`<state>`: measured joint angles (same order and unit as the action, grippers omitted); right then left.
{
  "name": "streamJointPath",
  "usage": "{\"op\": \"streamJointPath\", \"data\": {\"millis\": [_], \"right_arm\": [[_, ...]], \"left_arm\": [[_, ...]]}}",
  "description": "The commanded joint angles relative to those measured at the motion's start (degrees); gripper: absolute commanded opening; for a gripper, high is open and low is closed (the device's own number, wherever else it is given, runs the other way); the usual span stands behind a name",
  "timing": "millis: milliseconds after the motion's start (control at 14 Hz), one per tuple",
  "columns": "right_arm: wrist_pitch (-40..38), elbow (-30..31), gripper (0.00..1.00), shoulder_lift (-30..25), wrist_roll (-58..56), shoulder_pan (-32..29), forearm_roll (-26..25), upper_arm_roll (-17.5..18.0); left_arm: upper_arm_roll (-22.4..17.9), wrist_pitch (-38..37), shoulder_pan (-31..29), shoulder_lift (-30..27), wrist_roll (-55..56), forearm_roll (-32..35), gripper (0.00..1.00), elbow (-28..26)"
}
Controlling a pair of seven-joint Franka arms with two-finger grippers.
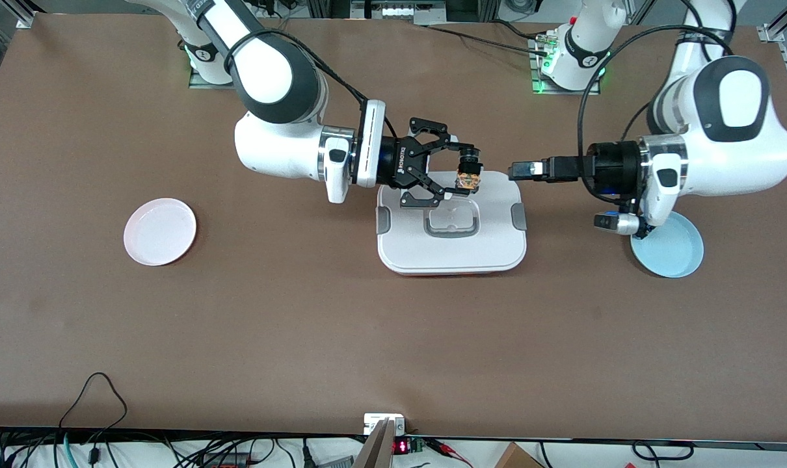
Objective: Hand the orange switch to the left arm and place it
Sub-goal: 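Grasp the orange switch with the left gripper from the right gripper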
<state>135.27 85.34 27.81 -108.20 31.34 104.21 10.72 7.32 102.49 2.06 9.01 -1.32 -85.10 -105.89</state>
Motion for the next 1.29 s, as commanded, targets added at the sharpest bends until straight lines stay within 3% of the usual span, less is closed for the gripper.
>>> {"op": "streamJointPath", "data": {"millis": [0, 502, 645, 932, 1003, 1218], "right_arm": [[0.61, -1.66, 0.00, 1.02, -2.01, 0.39, 1.00, 0.00], [0.70, -1.66, 0.00, 1.02, -2.01, 0.30, 1.17, 0.00], [0.70, -1.66, 0.00, 1.02, -2.01, 0.30, 1.17, 0.00], [0.70, -1.66, 0.00, 1.02, -1.93, 0.30, 1.26, 0.00], [0.70, -1.66, 0.00, 1.02, -1.92, 0.30, 1.26, 0.00], [0.70, -1.66, 0.00, 1.02, -1.92, 0.30, 1.26, 0.00]], "left_arm": [[0.59, 1.31, 0.40, 0.22, -5.87, -4.62, 1.00, -2.73], [2.52, 4.02, 2.78, 0.92, -12.55, -6.30, 0.96, -3.89], [2.52, 3.86, 2.52, 0.83, -14.22, -6.30, 0.83, -4.85], [2.61, 3.86, 2.69, 0.83, -14.50, -7.44, 0.27, -4.85], [2.61, 3.68, 2.60, 0.75, -14.50, -7.45, 0.21, -4.85], [2.61, 3.42, 2.16, 0.66, -14.41, -7.53, 0.18, -4.85]]}}
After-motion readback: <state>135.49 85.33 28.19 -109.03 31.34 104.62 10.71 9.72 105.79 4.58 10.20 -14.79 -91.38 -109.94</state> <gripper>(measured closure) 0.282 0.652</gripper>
